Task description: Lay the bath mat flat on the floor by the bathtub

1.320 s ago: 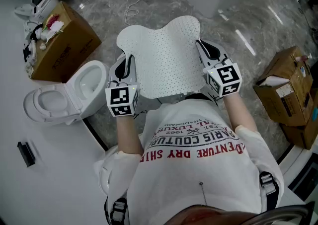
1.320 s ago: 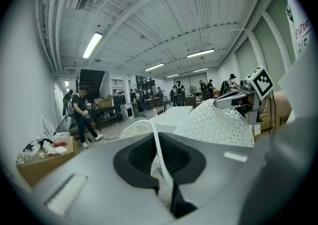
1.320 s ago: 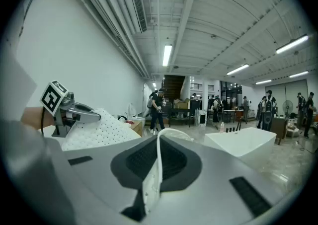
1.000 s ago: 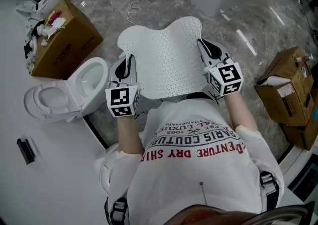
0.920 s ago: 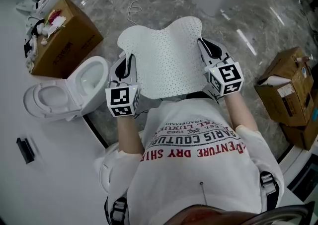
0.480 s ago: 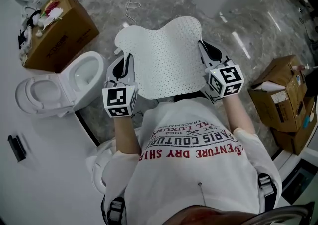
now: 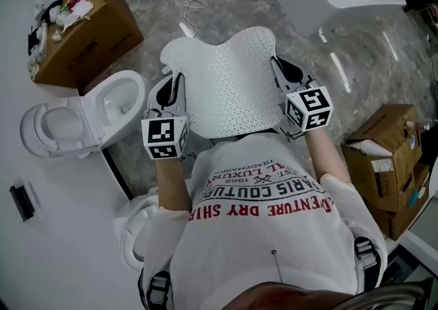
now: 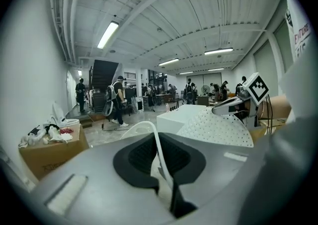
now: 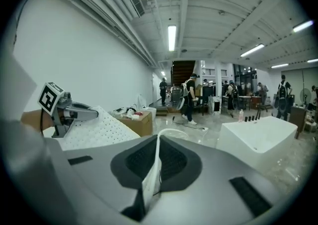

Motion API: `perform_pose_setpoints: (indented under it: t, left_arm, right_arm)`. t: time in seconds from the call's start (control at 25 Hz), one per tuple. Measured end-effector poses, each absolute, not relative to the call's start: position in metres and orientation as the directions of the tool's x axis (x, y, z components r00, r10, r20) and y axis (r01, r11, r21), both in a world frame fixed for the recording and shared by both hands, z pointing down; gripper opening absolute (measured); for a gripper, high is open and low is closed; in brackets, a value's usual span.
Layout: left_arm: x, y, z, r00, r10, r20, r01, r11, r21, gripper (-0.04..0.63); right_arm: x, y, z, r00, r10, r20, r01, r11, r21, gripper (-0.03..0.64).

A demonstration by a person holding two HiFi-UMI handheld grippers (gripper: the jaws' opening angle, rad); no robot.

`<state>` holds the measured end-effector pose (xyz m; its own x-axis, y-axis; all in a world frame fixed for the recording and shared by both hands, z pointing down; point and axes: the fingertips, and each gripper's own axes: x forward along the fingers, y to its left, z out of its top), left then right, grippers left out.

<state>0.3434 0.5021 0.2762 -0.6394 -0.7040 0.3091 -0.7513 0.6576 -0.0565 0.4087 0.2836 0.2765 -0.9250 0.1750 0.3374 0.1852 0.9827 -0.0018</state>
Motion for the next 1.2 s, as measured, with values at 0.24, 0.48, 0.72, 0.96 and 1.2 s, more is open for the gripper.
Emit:
perform_pose_setpoints:
  t: [0.24, 0.48, 0.72, 0.96, 1.2]
  left_arm:
    - [0.261, 0.455, 0.268, -0.666, -0.675, 0.317, -0.724, 0.687, -0.057, 0.020]
    - [0.176, 0.403, 0.269, -0.679, -0.659, 0.324, -0.709, 0.703, -0.057, 0.020]
    - [0.120, 0.342, 0.274, -0.632, -0.687, 0.359, -0.747, 0.663, -0.047, 0.020]
    - [0.061, 0.281, 0.285, -0.562, -0.730, 0.389, -0.801, 0.598, -0.035, 0.020]
    - [-0.017, 0.214, 0.301, -0.445, -0.797, 0.409, -0.875, 0.483, -0.010, 0.020]
  right_arm:
    - [0.317, 0.236, 0.272, -0.916, 0.227, 0.330, 0.236, 0.972, -0.013, 0.014]
    - [0.239, 0.174, 0.280, -0.914, 0.227, 0.337, 0.239, 0.971, -0.006, 0.014]
    - [0.192, 0.116, 0.286, -0.918, 0.181, 0.352, 0.176, 0.983, -0.048, 0.014]
    - [0.154, 0.065, 0.297, -0.918, 0.114, 0.379, 0.099, 0.993, -0.059, 0.014]
    - [0.105, 0.018, 0.310, -0.914, -0.001, 0.407, -0.030, 0.998, -0.064, 0.014]
